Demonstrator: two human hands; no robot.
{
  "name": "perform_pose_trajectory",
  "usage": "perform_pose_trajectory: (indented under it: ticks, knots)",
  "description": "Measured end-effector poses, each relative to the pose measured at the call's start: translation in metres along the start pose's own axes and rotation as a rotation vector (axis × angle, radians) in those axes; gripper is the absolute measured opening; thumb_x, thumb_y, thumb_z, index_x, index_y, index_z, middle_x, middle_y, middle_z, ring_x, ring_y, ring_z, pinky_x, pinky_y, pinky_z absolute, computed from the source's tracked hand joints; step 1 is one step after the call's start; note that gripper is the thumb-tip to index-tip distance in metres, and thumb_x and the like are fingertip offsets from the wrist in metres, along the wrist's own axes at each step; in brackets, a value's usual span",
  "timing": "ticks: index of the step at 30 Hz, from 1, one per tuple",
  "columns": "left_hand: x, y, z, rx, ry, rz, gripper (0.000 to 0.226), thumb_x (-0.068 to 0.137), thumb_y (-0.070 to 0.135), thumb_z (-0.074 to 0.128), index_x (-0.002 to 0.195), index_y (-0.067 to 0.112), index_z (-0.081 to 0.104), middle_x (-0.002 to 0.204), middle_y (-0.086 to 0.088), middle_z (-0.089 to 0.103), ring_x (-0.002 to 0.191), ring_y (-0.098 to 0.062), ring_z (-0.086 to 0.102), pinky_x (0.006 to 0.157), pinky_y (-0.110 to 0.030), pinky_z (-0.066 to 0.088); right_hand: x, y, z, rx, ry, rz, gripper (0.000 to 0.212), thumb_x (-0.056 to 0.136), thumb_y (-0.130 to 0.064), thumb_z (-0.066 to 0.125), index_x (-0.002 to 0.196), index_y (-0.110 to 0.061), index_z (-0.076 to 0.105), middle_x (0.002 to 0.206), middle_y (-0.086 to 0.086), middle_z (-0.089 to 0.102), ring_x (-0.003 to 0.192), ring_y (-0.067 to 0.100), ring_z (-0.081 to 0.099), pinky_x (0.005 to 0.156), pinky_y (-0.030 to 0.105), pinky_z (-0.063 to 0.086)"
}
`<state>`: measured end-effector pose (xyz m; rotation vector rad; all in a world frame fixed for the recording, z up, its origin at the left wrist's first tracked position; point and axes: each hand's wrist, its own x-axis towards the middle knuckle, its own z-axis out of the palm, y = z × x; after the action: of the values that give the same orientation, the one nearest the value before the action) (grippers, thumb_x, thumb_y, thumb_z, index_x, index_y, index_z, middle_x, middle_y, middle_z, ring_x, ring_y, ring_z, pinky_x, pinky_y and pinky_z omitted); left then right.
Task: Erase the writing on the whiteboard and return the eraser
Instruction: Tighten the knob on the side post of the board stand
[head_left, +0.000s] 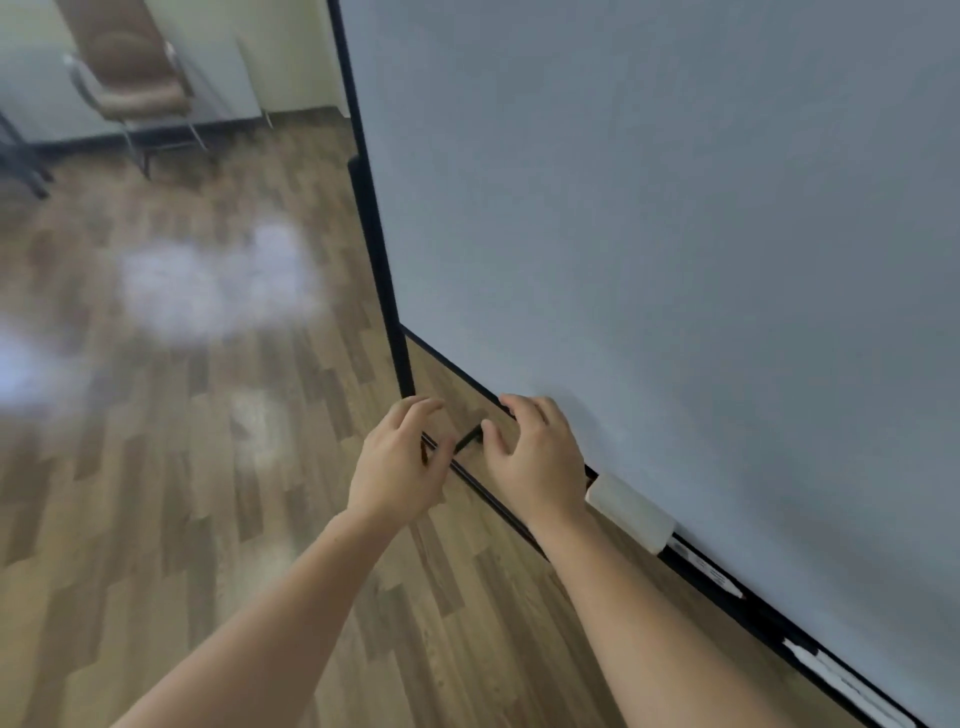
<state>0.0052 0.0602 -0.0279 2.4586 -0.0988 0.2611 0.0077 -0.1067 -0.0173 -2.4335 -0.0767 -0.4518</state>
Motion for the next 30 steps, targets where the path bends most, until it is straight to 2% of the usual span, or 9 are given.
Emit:
perform_pose_trajectory:
  ticks: [4,8,14,17,23,30]
  knots:
    - [0.019,-0.047,-0.062,-0.021,0.048,-0.026,0.048,0.097,0.045,0.052,0.142,0.029,0.044,0.144,0.009,0.048,0.129,-0.016,0.05,0.104,-0.036,0.046,0.027,-0.067,0.03,0.054,-0.041,-0.032,0.04,0.097,-0.041,0.055,0.132,-0.023,0.057,0.121,-0.006,0.057,0.106,0.01,0.057,0.081,0.028,0.054]
    - [0.042,-0.097,-0.124,-0.031,0.086,-0.007,0.048,0.098,0.046,0.051,0.142,0.029,0.043,0.143,0.007,0.049,0.13,-0.015,0.049,0.105,-0.041,0.046,0.05,-0.138,0.071,0.106,-0.021,-0.048,0.039,0.096,-0.041,0.056,0.13,-0.023,0.058,0.118,-0.007,0.057,0.097,0.006,0.057,0.077,0.022,0.05]
    - [0.078,-0.161,-0.204,-0.026,0.112,0.047,0.048,0.097,0.045,0.051,0.141,0.028,0.044,0.141,0.006,0.051,0.124,-0.013,0.054,0.1,-0.033,0.047,0.094,-0.22,0.119,0.18,0.061,-0.041,0.037,0.095,-0.039,0.058,0.128,-0.021,0.059,0.114,-0.005,0.059,0.093,0.003,0.057,0.078,0.022,0.052]
    - [0.103,-0.183,-0.226,-0.027,0.129,0.062,0.048,0.098,0.044,0.052,0.142,0.027,0.044,0.141,0.006,0.051,0.129,-0.013,0.05,0.103,-0.035,0.046,0.118,-0.242,0.137,0.174,0.109,-0.051,0.034,0.094,-0.038,0.06,0.123,-0.02,0.062,0.11,-0.004,0.061,0.092,0.005,0.058,0.078,0.024,0.054]
    - [0.171,-0.222,-0.243,-0.069,0.117,0.105,0.046,0.098,0.044,0.053,0.141,0.028,0.045,0.139,0.009,0.052,0.128,-0.008,0.05,0.101,-0.026,0.041,0.183,-0.268,0.177,0.176,0.217,-0.051,0.028,0.092,-0.035,0.063,0.114,-0.017,0.065,0.1,-0.003,0.063,0.085,0.007,0.06,0.074,0.029,0.057]
    - [0.29,-0.245,-0.242,-0.063,0.041,0.204,0.048,0.097,0.045,0.053,0.141,0.026,0.045,0.138,0.007,0.054,0.127,-0.008,0.051,0.098,-0.024,0.04,0.264,-0.27,0.218,0.181,0.373,-0.025,0.026,0.093,-0.034,0.064,0.111,-0.017,0.066,0.096,-0.005,0.064,0.082,0.008,0.061,0.07,0.029,0.057]
